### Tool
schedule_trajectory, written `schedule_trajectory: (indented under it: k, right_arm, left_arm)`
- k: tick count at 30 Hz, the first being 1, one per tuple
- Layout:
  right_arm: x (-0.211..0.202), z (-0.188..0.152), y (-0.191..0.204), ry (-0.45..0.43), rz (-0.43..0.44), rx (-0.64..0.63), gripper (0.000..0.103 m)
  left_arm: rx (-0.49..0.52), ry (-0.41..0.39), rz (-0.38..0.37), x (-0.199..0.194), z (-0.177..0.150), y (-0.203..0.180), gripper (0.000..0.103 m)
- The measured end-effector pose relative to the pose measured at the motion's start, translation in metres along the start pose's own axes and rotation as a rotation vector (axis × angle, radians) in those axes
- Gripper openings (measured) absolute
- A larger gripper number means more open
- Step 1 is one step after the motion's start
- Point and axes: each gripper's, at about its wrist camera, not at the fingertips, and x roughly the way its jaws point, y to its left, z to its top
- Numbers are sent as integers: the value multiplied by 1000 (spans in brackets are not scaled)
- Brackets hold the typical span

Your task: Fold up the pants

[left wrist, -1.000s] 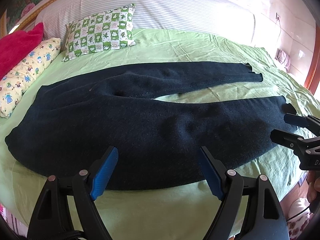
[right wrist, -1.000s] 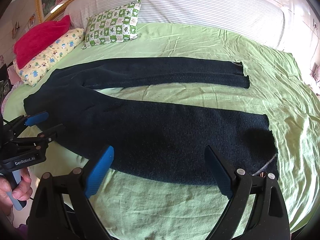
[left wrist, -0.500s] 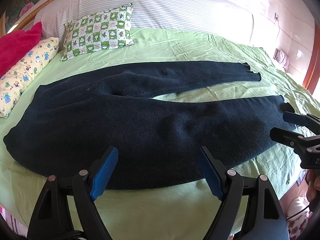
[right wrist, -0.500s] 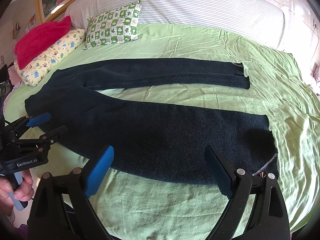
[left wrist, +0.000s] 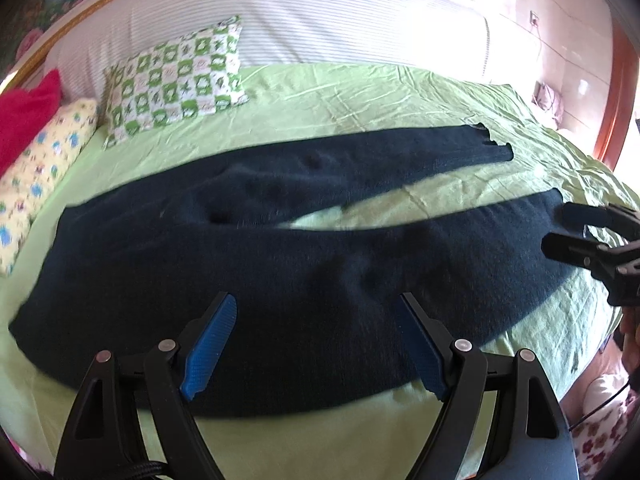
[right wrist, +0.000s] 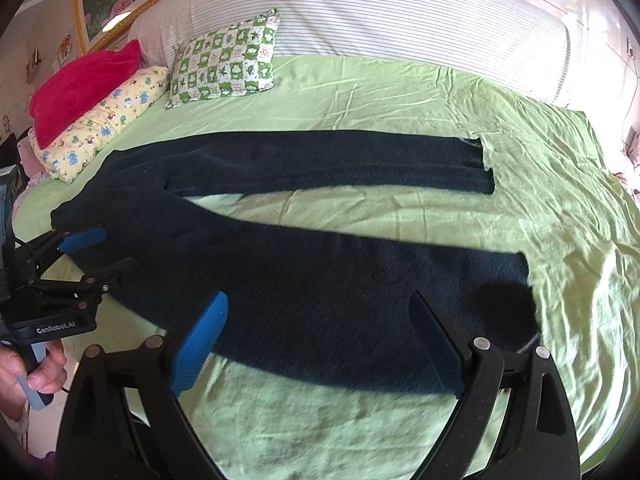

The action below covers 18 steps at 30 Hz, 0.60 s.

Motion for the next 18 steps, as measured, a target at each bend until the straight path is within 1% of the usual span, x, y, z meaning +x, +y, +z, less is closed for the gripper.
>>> schedule_trajectory:
  k: [6,9,11,14,17,18]
  right_arm:
    - [7,24,-20,-2,5,25,92]
    - [12,40,-34,3,-12,32,92]
    - [16,49,-44,10,-2,48,92]
    - [24,66,-64,18,24,85,92]
    - [35,82,-83,31,7,89,92]
    - [39,88,-90,39,6,94,92]
  left_arm:
    - [27,18,-47,14,29,3,82]
    - [59,31,-86,26,48,2,82]
    - [73,47,-109,35,58,2,82]
    - [97,76,-148,53,79,2,82]
    - [135,96,-174,74,103,0,82]
    - [152,101,-193,83,113,-2,82]
